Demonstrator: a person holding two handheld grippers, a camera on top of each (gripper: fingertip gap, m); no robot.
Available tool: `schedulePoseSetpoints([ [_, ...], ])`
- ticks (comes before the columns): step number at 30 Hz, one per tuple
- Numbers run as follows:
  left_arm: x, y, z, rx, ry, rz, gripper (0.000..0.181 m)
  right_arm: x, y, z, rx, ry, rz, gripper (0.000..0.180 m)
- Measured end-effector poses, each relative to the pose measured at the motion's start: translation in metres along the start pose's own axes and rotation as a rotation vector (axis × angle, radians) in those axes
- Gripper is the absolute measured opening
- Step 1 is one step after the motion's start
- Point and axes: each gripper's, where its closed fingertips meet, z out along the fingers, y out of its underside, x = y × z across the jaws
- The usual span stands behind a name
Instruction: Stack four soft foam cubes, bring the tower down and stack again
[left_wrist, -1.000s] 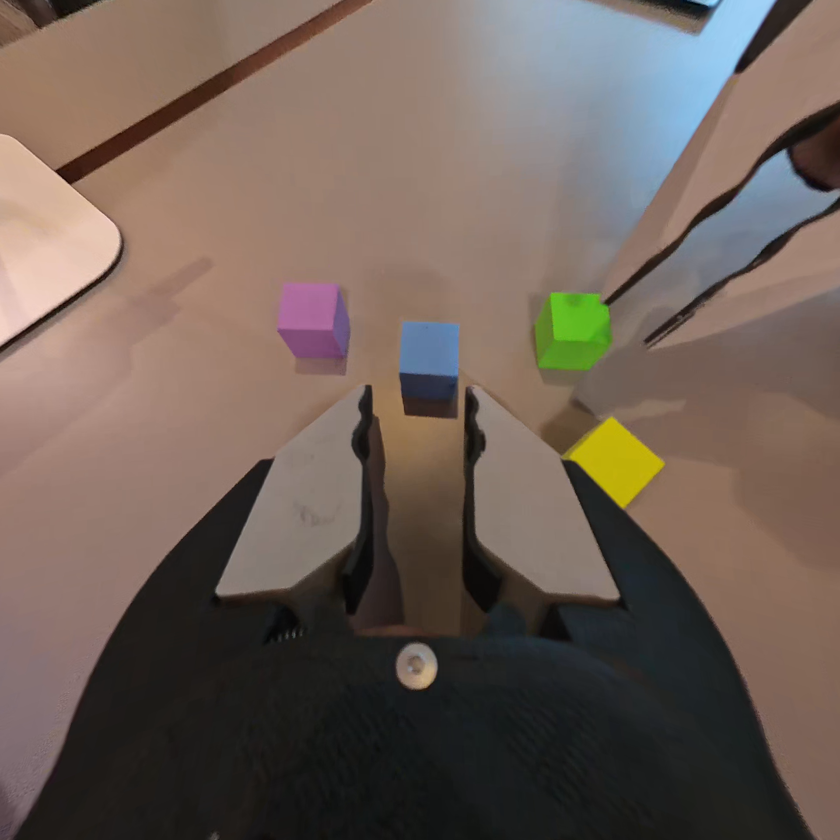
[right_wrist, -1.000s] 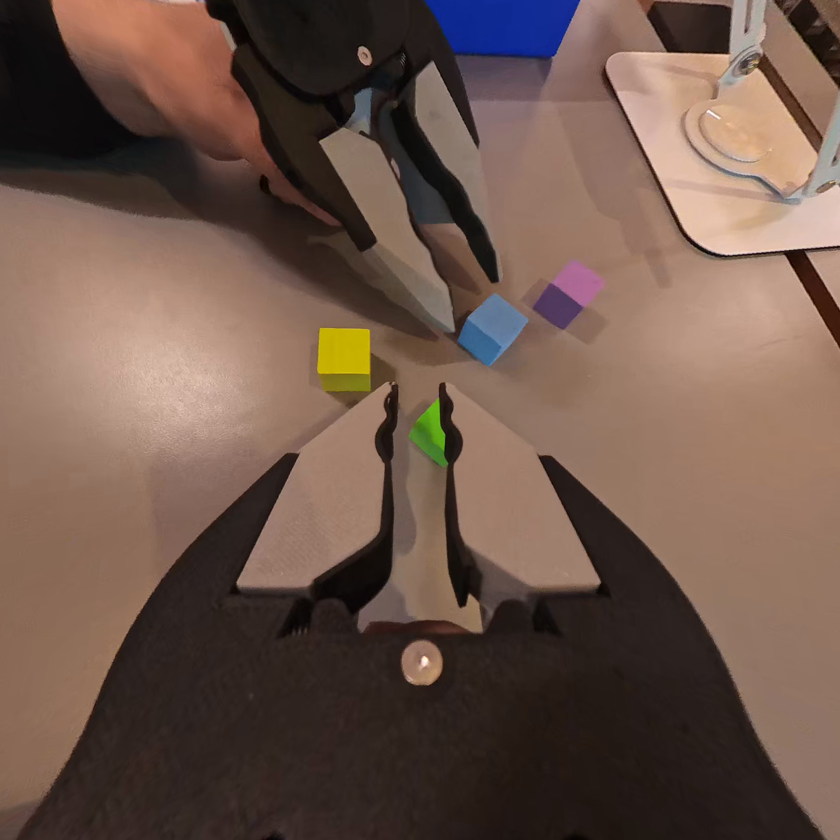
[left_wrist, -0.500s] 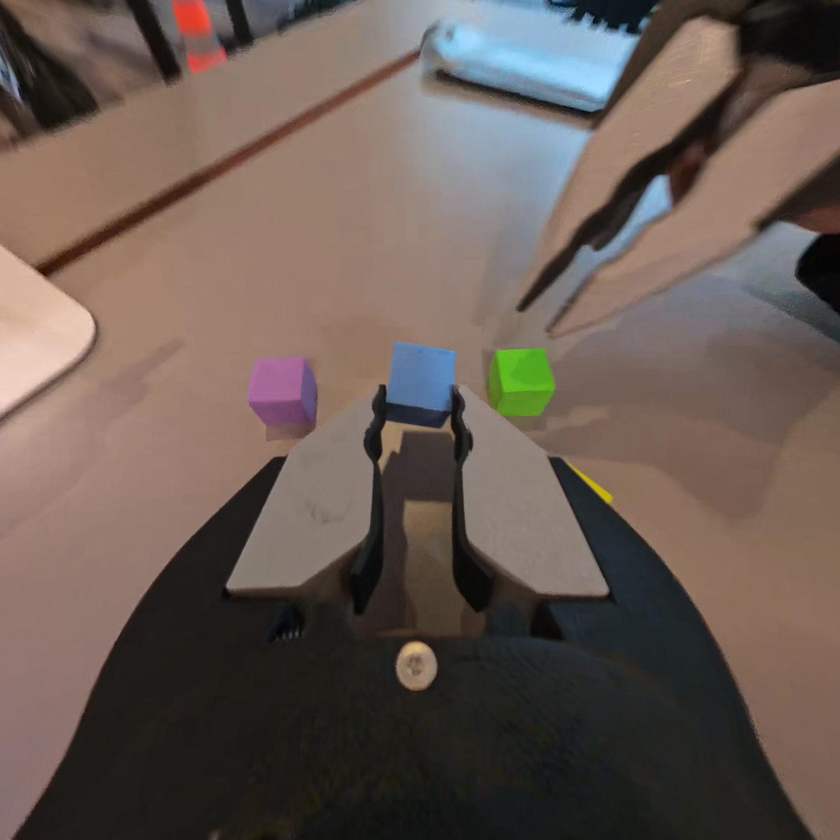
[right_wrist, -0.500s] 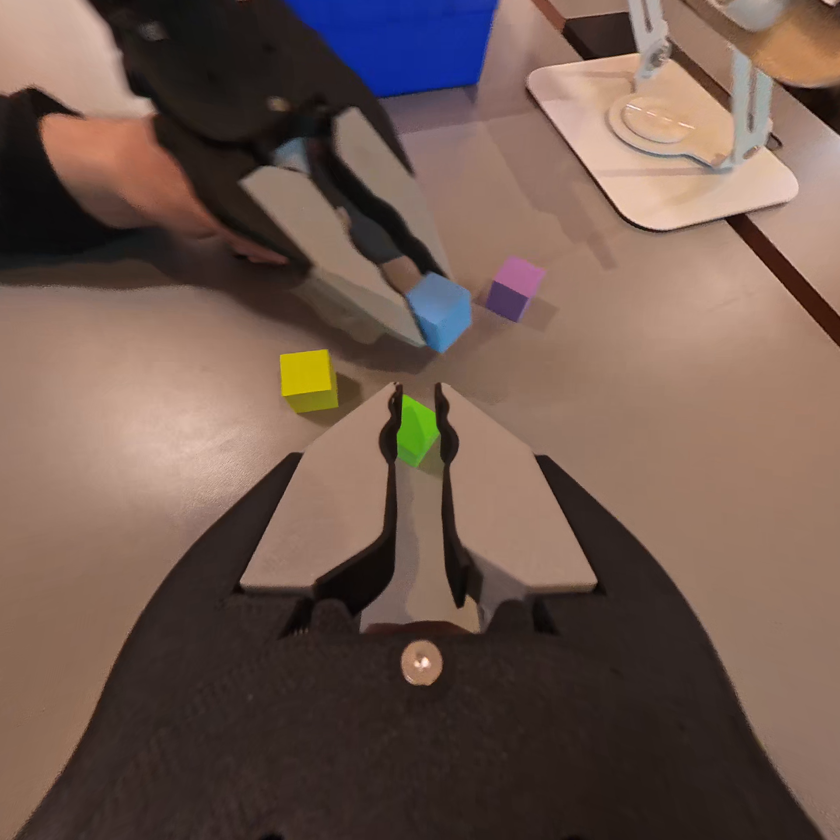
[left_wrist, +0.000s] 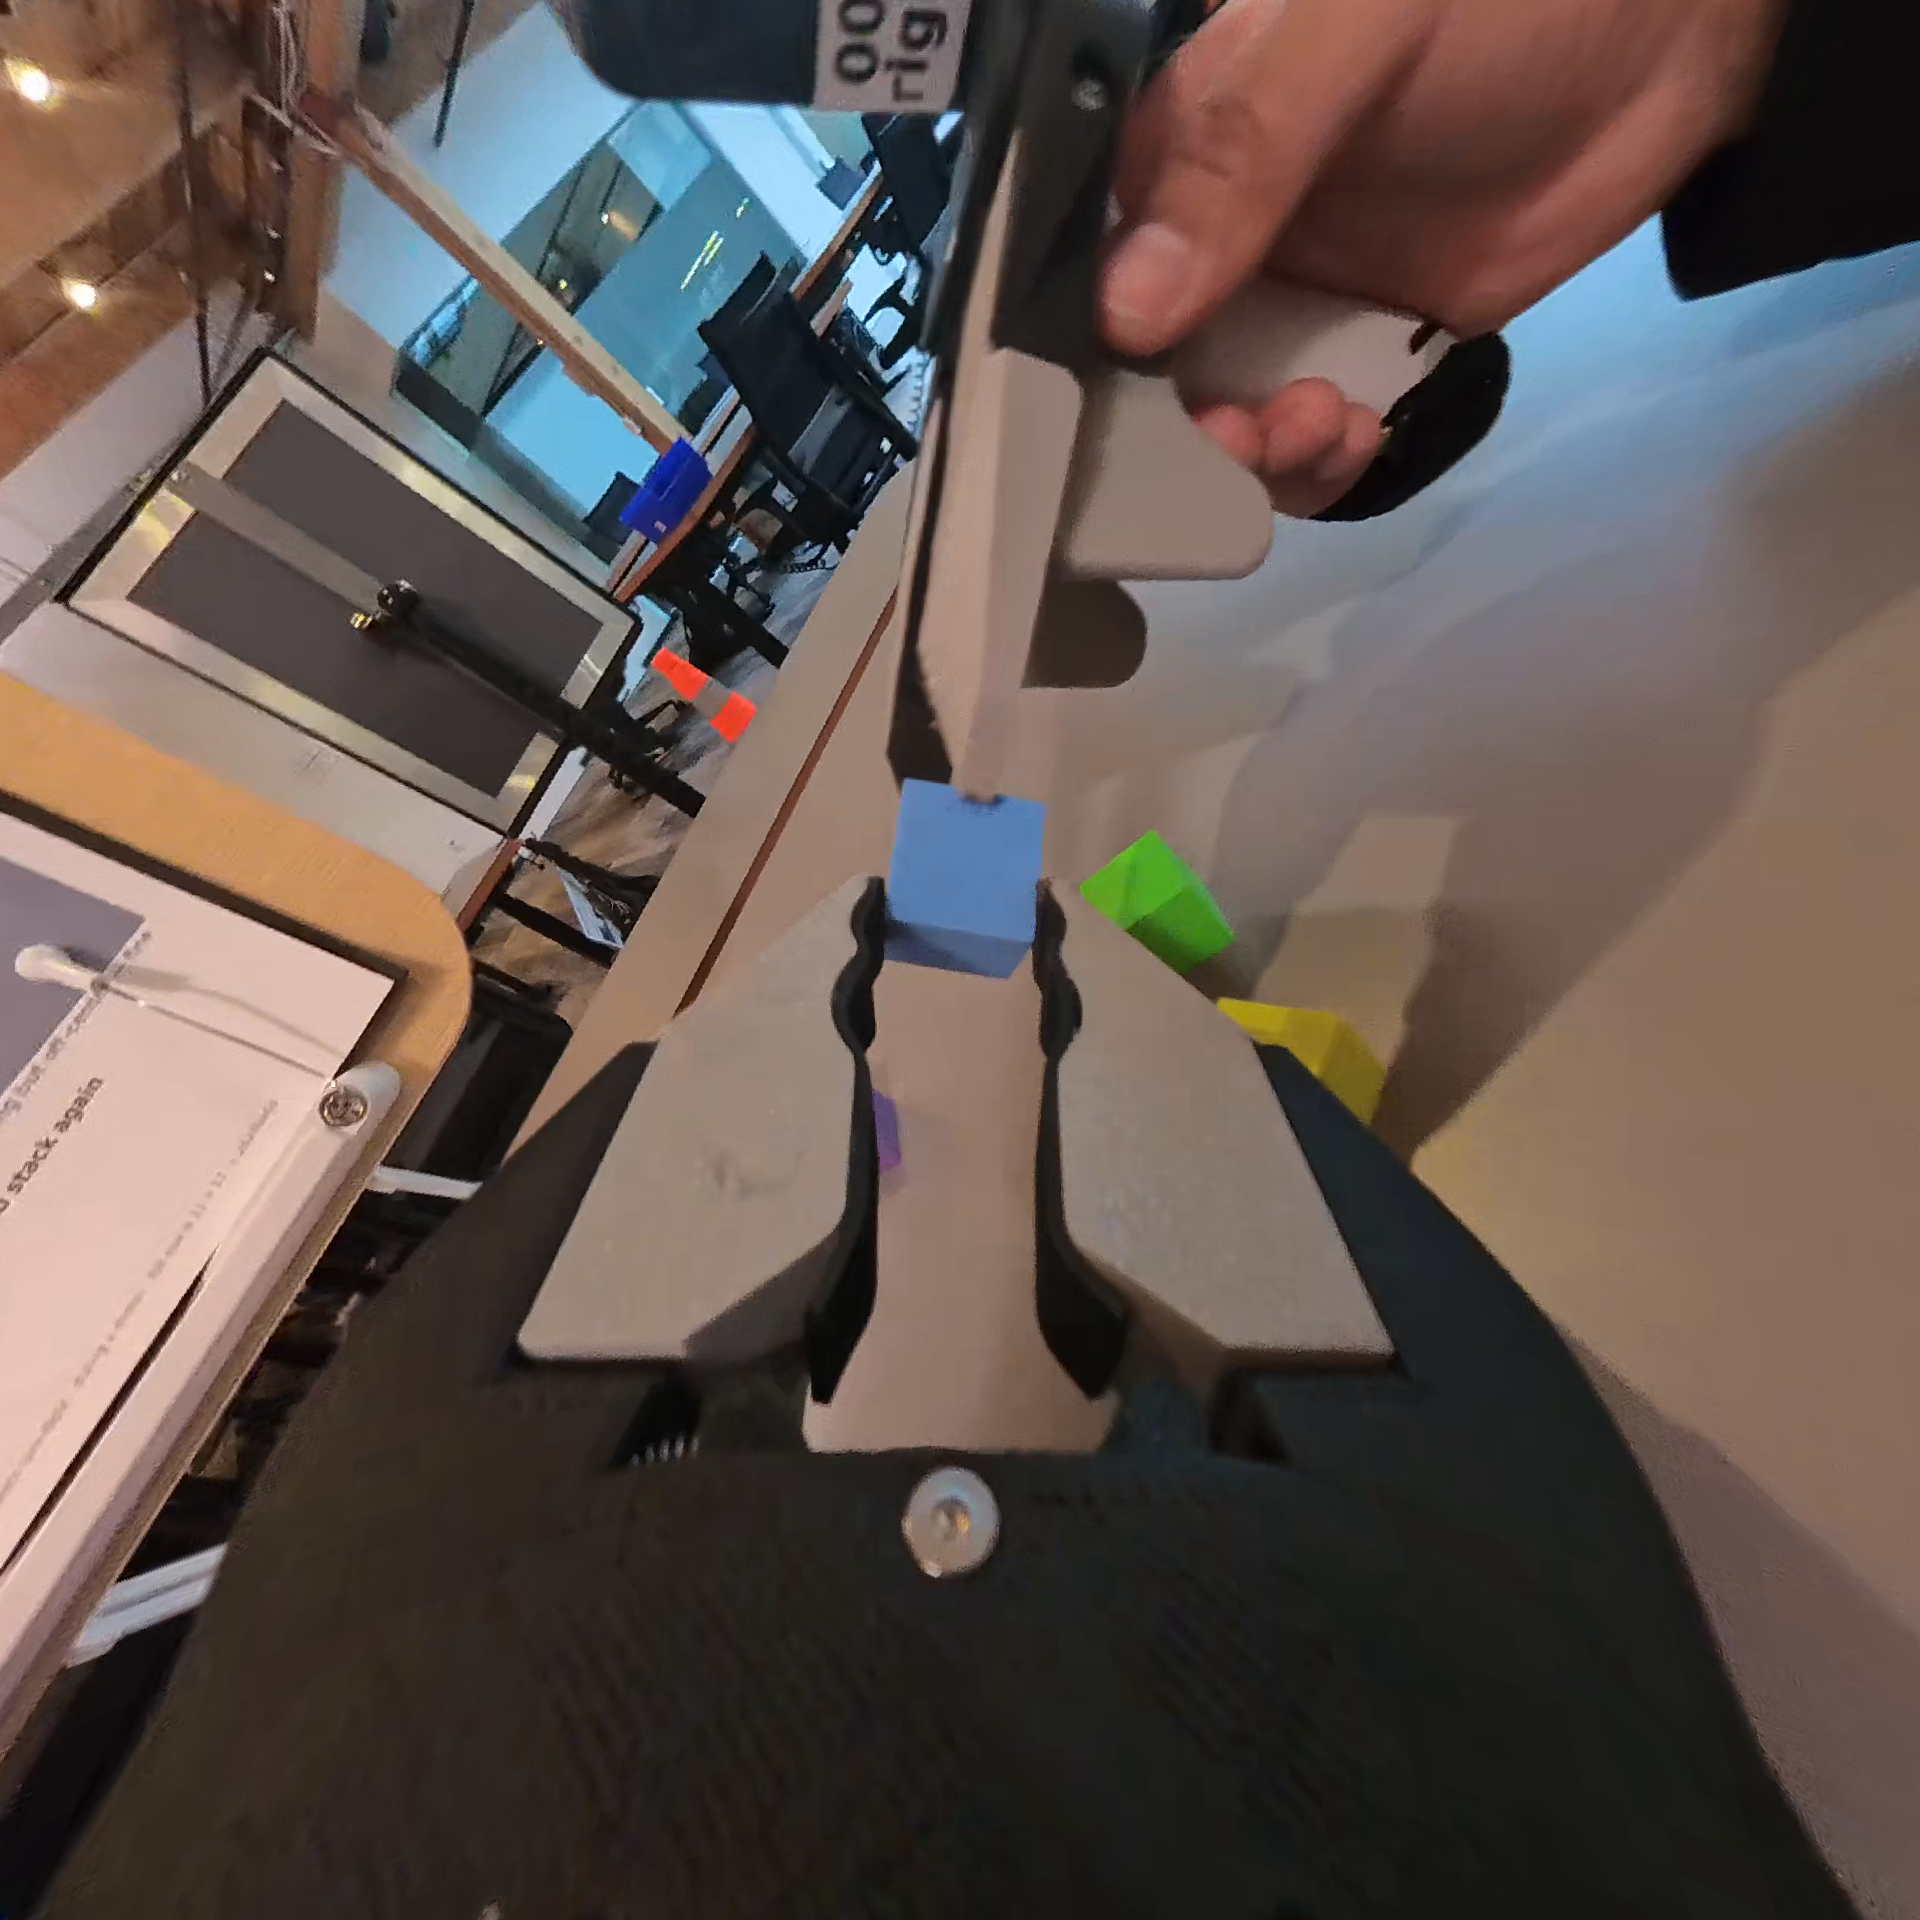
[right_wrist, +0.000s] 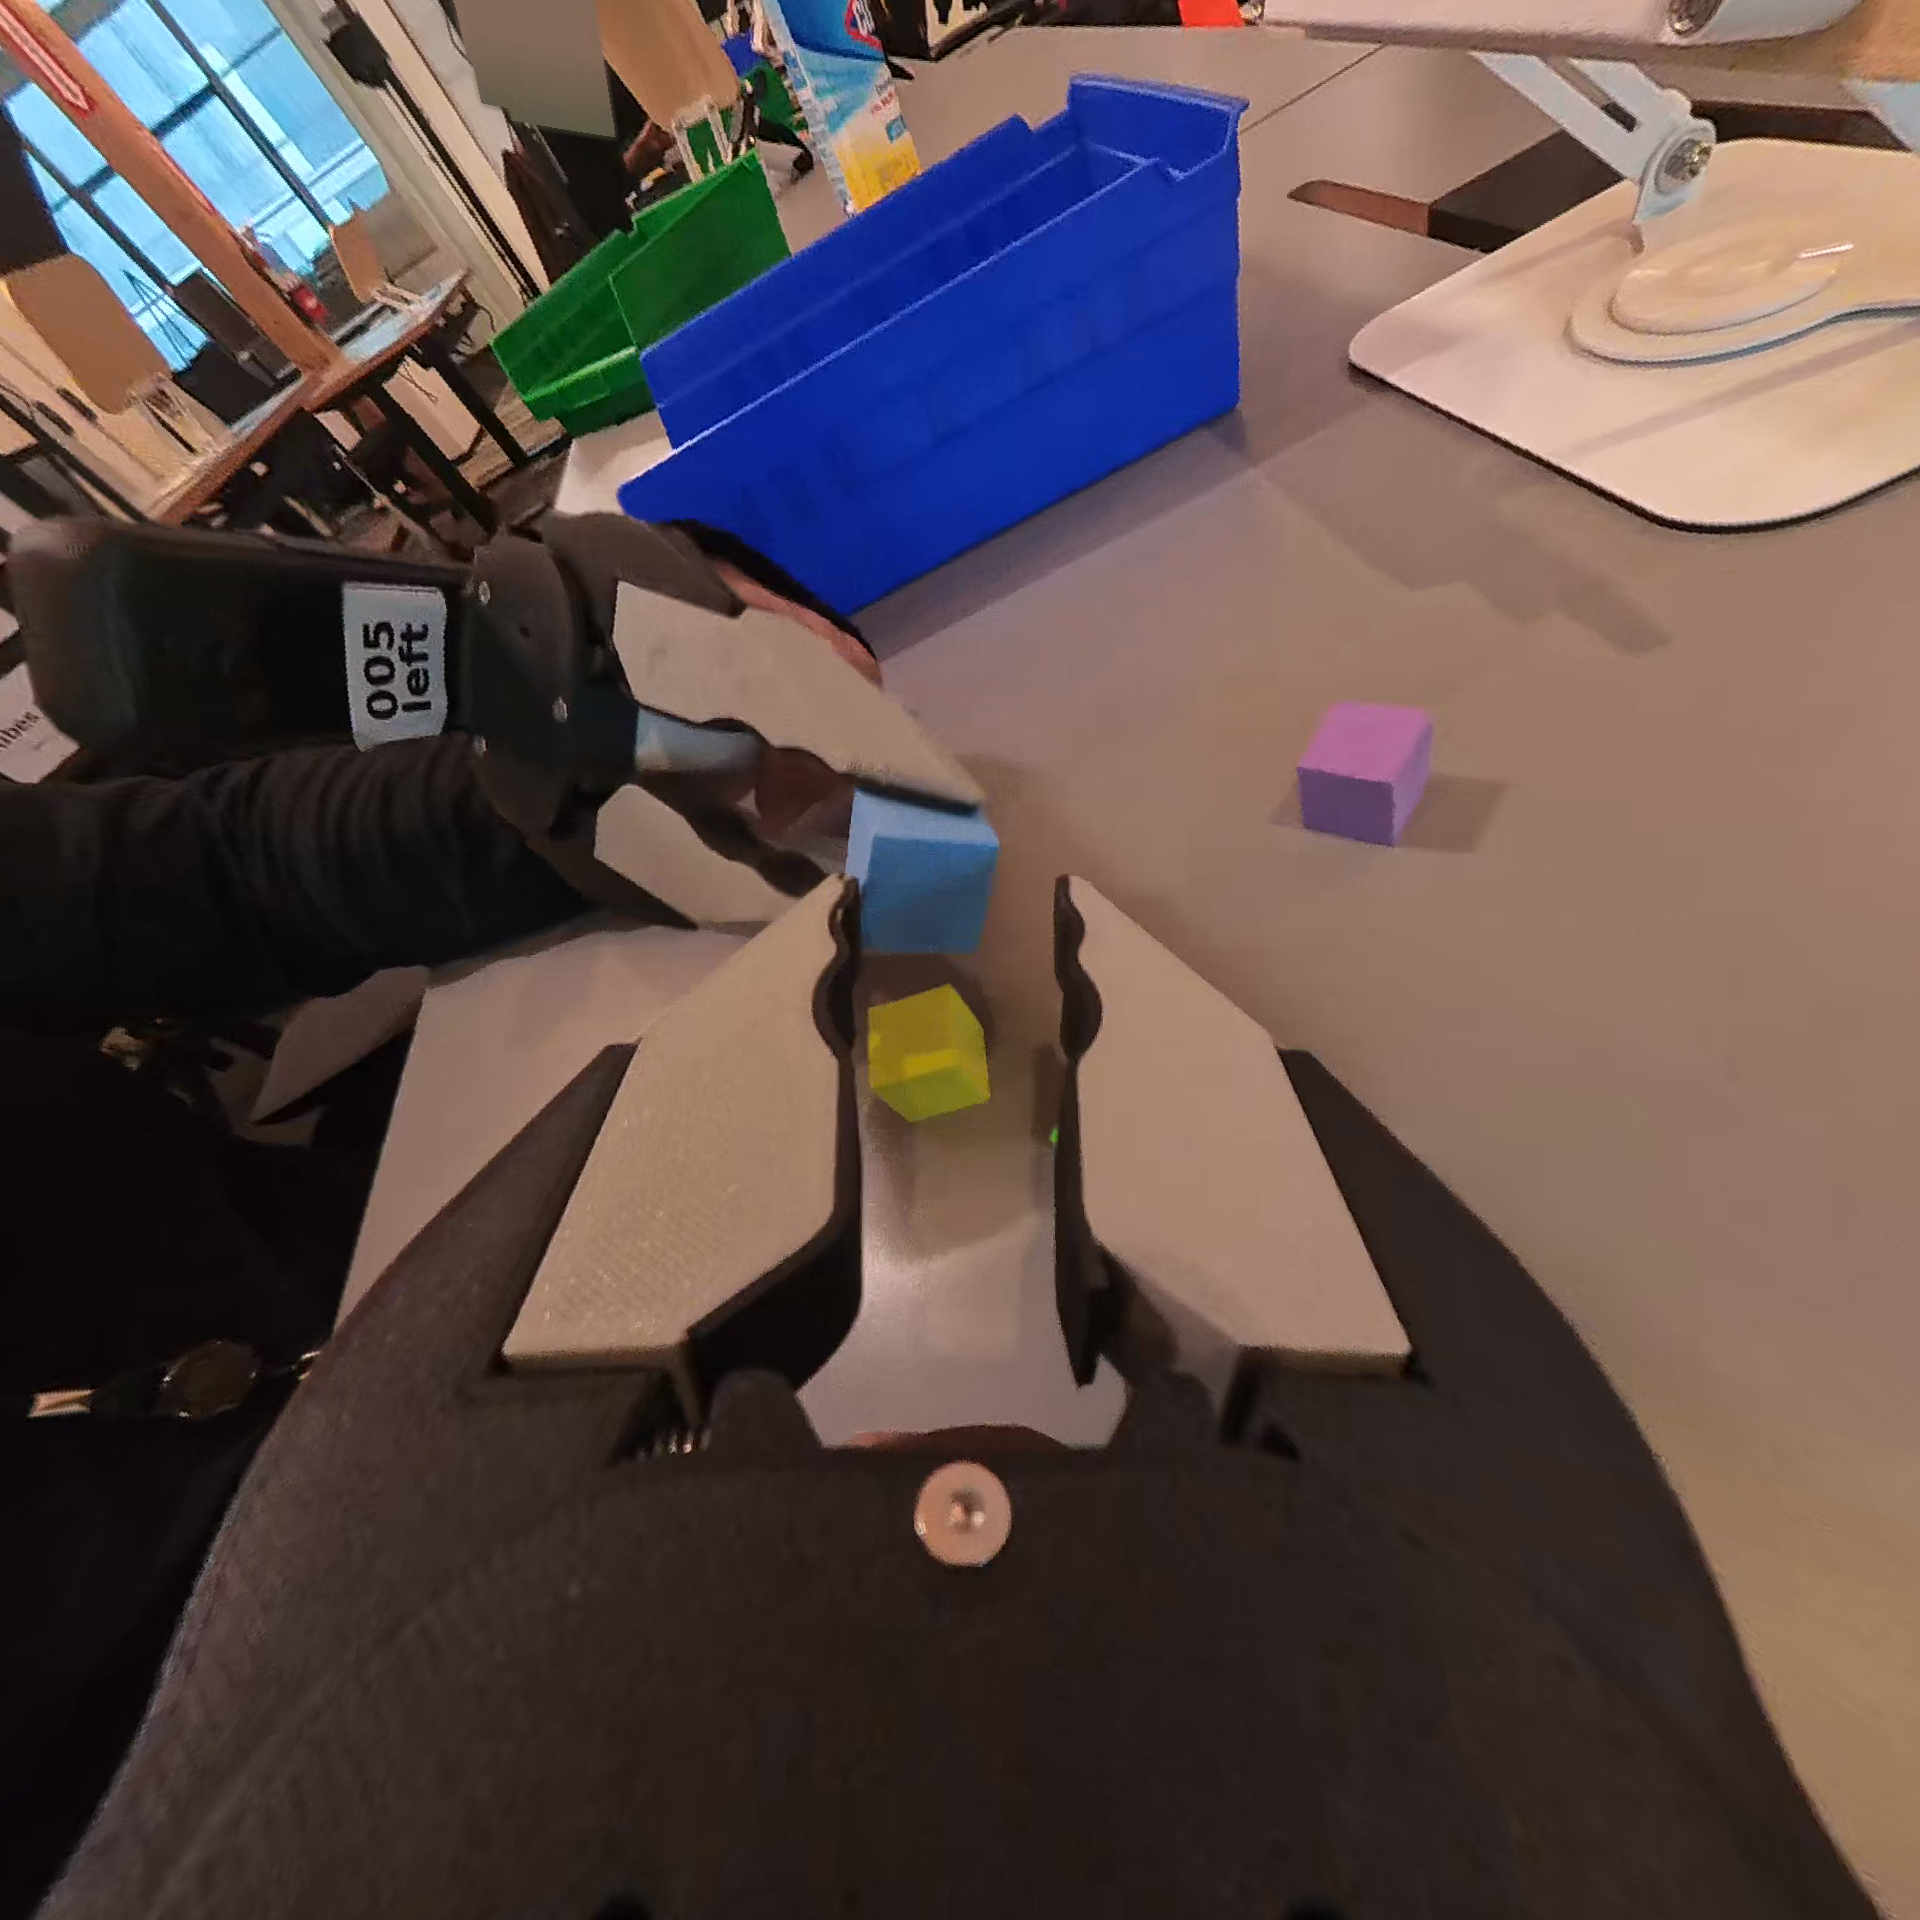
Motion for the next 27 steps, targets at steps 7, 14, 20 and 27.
schedulePoseSetpoints([
  [7,-0.004,-0.003,0.0,-0.026,-0.058,0.064,0.027,-0.008,-0.001,0.005,0.007,-0.049,0.026,0.024],
  [14,-0.014,-0.003,-0.001,-0.048,-0.122,0.063,0.026,-0.005,-0.007,0.003,0.062,-0.079,0.081,0.026],
  [20,-0.017,-0.001,0.001,-0.073,-0.15,0.046,0.026,-0.003,-0.008,0.005,0.084,-0.073,0.089,0.023],
  [27,-0.02,-0.006,0.0,-0.046,-0.166,0.031,0.026,-0.008,-0.012,0.009,0.114,-0.111,0.105,0.025],
])
